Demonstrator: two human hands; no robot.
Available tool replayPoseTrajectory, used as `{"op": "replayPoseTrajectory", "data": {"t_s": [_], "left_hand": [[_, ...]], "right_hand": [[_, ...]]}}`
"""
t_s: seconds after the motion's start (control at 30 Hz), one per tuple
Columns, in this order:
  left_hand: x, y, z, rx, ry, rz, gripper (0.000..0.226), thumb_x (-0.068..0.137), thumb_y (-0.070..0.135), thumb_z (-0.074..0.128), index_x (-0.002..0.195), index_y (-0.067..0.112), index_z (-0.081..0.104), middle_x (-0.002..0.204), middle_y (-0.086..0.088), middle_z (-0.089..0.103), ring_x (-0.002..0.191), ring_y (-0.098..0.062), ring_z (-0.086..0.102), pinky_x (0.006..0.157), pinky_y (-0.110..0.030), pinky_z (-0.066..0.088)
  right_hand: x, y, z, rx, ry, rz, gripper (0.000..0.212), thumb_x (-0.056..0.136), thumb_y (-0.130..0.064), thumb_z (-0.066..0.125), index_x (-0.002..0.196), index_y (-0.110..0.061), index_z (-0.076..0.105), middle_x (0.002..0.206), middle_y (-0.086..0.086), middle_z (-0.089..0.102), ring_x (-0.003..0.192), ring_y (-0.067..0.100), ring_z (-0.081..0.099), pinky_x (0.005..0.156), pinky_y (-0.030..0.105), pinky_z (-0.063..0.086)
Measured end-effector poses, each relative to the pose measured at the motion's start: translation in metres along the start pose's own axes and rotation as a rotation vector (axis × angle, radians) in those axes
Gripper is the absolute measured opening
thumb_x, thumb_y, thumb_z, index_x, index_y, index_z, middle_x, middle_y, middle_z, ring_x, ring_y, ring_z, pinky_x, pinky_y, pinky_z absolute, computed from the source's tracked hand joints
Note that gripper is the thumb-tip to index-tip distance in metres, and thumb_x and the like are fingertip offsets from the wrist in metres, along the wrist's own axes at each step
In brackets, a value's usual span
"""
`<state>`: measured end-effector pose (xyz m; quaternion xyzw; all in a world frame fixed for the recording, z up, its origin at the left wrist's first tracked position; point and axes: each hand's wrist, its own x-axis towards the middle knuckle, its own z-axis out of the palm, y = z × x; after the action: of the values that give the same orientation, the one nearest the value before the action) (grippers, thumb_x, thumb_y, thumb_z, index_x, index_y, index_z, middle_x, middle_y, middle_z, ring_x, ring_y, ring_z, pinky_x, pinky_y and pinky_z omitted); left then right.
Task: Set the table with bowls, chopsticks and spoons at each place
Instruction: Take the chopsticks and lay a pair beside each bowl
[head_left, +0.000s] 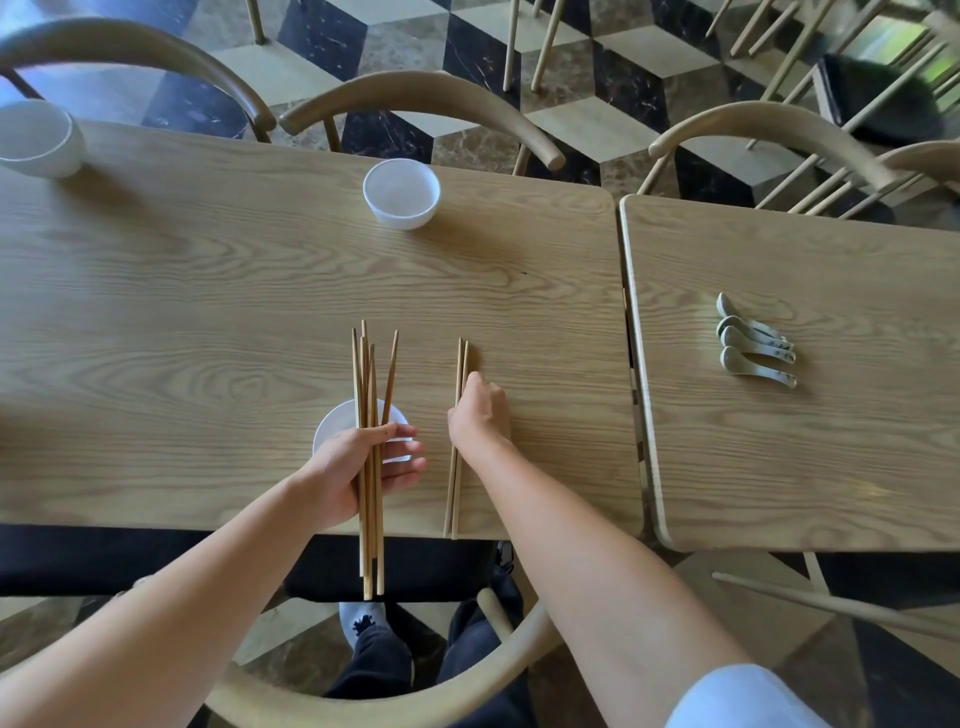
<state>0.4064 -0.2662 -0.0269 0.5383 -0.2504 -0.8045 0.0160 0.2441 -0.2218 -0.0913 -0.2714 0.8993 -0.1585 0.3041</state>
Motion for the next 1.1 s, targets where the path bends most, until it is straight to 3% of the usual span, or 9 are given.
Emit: {"op": "replayPoseTrajectory", "data": {"t_s": [0.13,0.37,0.47,0.7,0.8,0.87,0.93,1.03,1.1], "left_hand": [[0.0,-0.001,-0.001,-0.005,0.0,-0.005,0.022,0.103,0.018,0.049,0.11,0.005,0.066,0.083,-0.01,0.072,0.077,-0.026,0.074,0.078,-0.038,0.062],[-0.001,-0.001,-0.002,-0.014,-0.004,-0.012,0.022,0.103,0.018,0.049,0.109,0.005,0.066,0.083,-0.011,0.071,0.077,-0.026,0.073,0.077,-0.038,0.061],[-0.002,-0.001,-0.001,-0.016,-0.007,-0.01,0.022,0.103,0.018,0.049,0.108,0.005,0.066,0.083,-0.011,0.071,0.076,-0.026,0.073,0.078,-0.038,0.061],[-0.009,-0.001,0.003,-0.003,-0.017,-0.009,0.02,0.1,0.016,0.054,0.11,0.003,0.066,0.083,-0.012,0.071,0.072,-0.025,0.072,0.075,-0.037,0.061],[-0.016,0.001,0.004,-0.034,-0.071,-0.036,0.027,0.101,0.024,0.052,0.108,0.003,0.067,0.084,-0.011,0.072,0.071,-0.024,0.071,0.071,-0.035,0.06],[-0.021,0.001,0.006,-0.04,-0.104,-0.058,0.03,0.103,0.026,0.048,0.109,0.003,0.067,0.086,-0.009,0.073,0.071,-0.023,0.07,0.069,-0.034,0.06],[-0.028,0.001,0.009,-0.028,-0.139,-0.066,0.026,0.104,0.022,0.047,0.106,0.004,0.066,0.085,-0.008,0.075,0.07,-0.021,0.07,0.067,-0.033,0.06],[-0.042,-0.004,0.012,0.03,-0.211,-0.075,0.027,0.104,0.018,0.045,0.103,0.004,0.067,0.09,-0.012,0.076,0.072,-0.022,0.074,0.069,-0.035,0.061],[-0.052,-0.008,0.012,0.051,-0.266,-0.094,0.028,0.105,0.019,0.044,0.107,0.002,0.067,0.098,-0.016,0.076,0.078,-0.025,0.075,0.071,-0.037,0.063]], "right_hand": [[0.0,-0.003,-0.002,-0.01,-0.009,0.004,0.021,0.097,-0.012,0.041,0.114,-0.008,0.053,0.111,0.017,0.058,0.103,0.034,0.057,0.077,0.033,0.039],[-0.003,-0.011,0.0,0.107,0.047,0.127,0.015,0.094,-0.009,0.049,0.083,-0.018,0.053,0.107,0.011,0.064,0.103,0.034,0.062,0.08,0.035,0.046],[-0.004,-0.009,-0.002,-0.01,0.038,0.061,0.007,0.091,-0.009,0.058,0.096,-0.013,0.057,0.11,0.011,0.063,0.103,0.032,0.062,0.084,0.035,0.049],[-0.018,-0.008,-0.018,-0.034,0.037,0.025,0.022,0.087,-0.021,0.067,0.103,-0.008,0.057,0.111,0.011,0.064,0.104,0.029,0.062,0.086,0.032,0.049],[-0.032,-0.007,-0.029,0.176,0.002,0.111,0.015,0.086,-0.022,0.065,0.094,-0.009,0.064,0.093,0.01,0.07,0.084,0.028,0.07,0.079,0.037,0.059],[-0.046,-0.01,-0.04,0.541,-0.153,0.231,0.019,0.088,-0.02,0.066,0.098,-0.004,0.068,0.081,0.009,0.068,0.063,0.023,0.068,0.072,0.04,0.062],[-0.063,-0.012,-0.053,0.848,-0.373,0.279,0.022,0.092,-0.021,0.067,0.101,-0.001,0.068,0.081,0.009,0.066,0.061,0.02,0.063,0.067,0.037,0.062],[-0.089,-0.019,-0.062,0.999,-0.555,0.238,0.021,0.09,-0.022,0.069,0.098,-0.002,0.067,0.077,0.008,0.066,0.057,0.017,0.058,0.052,0.03,0.053],[-0.102,-0.025,-0.062,1.002,-0.508,0.25,0.026,0.087,-0.013,0.073,0.108,-0.001,0.063,0.073,0.008,0.065,0.051,0.014,0.052,0.047,0.027,0.048]]}}
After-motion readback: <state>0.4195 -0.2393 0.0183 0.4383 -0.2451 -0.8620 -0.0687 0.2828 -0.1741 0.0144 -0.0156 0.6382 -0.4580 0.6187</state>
